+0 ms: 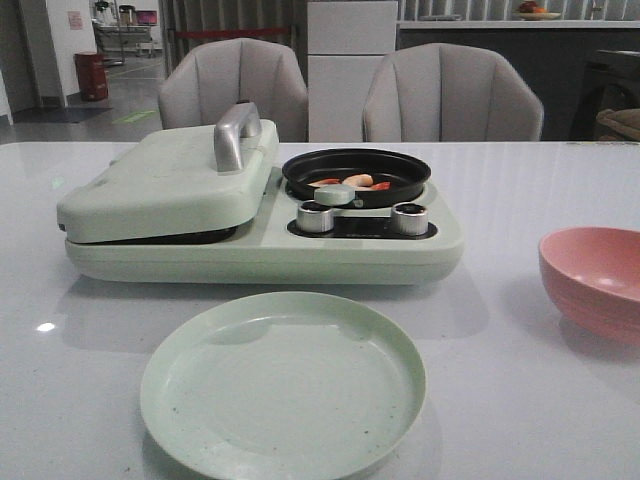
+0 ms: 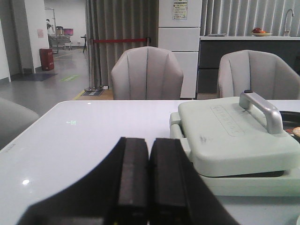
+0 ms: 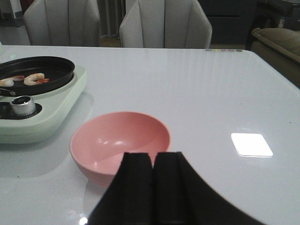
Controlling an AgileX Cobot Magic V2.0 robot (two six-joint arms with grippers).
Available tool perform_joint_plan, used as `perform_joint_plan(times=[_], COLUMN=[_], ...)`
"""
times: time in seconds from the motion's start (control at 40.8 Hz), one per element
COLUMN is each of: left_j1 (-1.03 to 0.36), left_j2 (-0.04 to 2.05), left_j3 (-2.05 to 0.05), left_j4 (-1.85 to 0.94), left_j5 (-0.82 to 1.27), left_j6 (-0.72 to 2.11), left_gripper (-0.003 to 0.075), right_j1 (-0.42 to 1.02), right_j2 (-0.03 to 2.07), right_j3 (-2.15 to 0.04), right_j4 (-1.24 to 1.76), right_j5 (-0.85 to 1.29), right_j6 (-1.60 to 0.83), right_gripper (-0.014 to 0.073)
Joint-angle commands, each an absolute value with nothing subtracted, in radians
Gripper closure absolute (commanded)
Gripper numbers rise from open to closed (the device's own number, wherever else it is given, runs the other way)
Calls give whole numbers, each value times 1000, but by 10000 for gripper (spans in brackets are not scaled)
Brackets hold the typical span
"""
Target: Make breakfast with bread and shrimp
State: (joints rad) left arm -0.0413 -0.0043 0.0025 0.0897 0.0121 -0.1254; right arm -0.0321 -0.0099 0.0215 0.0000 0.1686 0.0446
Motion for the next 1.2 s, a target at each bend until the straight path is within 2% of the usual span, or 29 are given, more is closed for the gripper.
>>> perform_joint_plan(times=[0.0,1.175], left_j1=[-42,-42], left_j2=[-21,-21], left_j3=[33,33], left_j4=[80,80], left_j5=[-78,-78], left_j6=[-126,-126], left_gripper=[619,619], right_j1=[-38,-39], right_j2=[-31,-31], right_j3=[11,11], right_j4=[20,38], right_j5=[55,27], right_j6=[44,44], right_gripper=[559,559])
